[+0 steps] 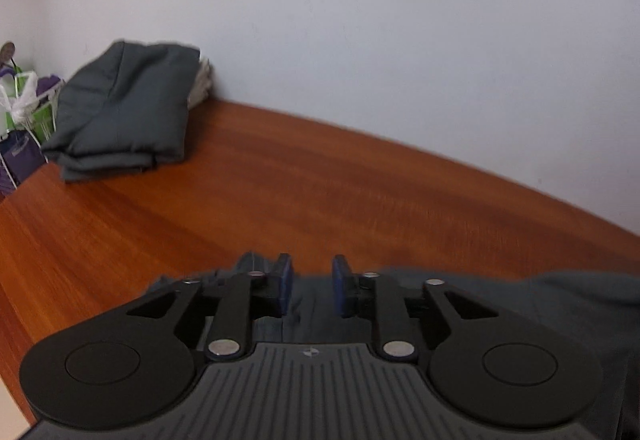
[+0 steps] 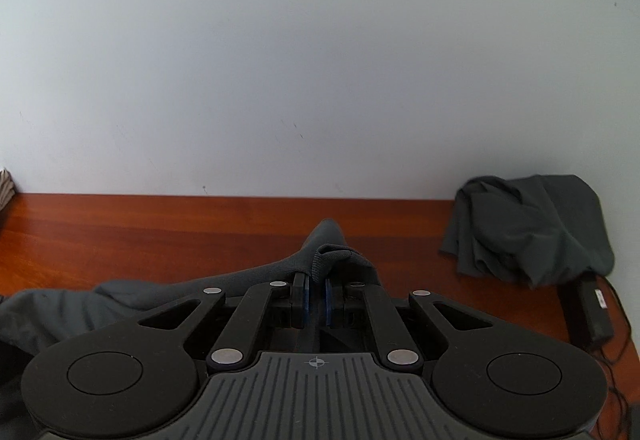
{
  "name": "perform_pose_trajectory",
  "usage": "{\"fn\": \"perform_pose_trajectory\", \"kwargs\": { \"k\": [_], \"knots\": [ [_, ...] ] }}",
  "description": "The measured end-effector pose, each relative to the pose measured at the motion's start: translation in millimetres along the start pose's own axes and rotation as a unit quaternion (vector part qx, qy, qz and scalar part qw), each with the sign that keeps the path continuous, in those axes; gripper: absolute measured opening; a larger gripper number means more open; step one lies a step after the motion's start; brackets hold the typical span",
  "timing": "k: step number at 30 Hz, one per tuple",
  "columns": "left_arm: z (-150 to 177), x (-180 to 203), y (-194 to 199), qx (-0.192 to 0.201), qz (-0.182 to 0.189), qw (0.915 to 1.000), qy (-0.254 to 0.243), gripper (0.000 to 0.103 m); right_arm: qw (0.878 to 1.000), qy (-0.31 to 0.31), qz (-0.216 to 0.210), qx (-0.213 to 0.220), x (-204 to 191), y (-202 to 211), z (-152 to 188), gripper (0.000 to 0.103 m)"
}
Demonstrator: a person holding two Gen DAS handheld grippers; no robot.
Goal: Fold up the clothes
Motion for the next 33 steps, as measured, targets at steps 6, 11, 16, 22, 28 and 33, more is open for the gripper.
{"fn": "perform_pose_trajectory", "kwargs": {
  "k": [6,11,16,22,28,33],
  "knots": [
    [52,-11,4,-0.054,0.028,0.9978,-0.027,0.055,1.0,-0.003,0.0,-0.018,3,-6,8,0.01],
    [79,-5,-4,-0.081,0.053,0.9939,-0.054,0.064,1.0,-0.007,-0.001,-0.021,-5,2,7,0.01],
    [86,9,-30,-0.096,0.059,0.99,-0.085,0.064,1.0,-0.007,-0.001,-0.02,-13,9,5,0.01],
    [77,5,-50,-0.071,0.004,0.9926,-0.098,0.006,1.0,-0.008,0.001,-0.017,-19,15,3,0.01],
    [27,-31,-20,0.028,-0.037,0.9984,-0.032,0.005,1.0,-0.011,0.001,-0.009,-27,19,-4,0.01],
    [-22,-64,15,0.101,-0.066,0.9923,0.029,0.005,1.0,-0.009,-0.003,-0.016,-36,26,-9,0.01]
  ]
}}
Point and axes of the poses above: each gripper's, at about its wrist camera, not at the fingertips, and y roughly against the way its jaws point, x to its right, z to its underside, the point moved 9 cm from there along -y, roughly the way its jaws point, and after that the axes turned 4 degrees about -x, right-handed, at the moved point
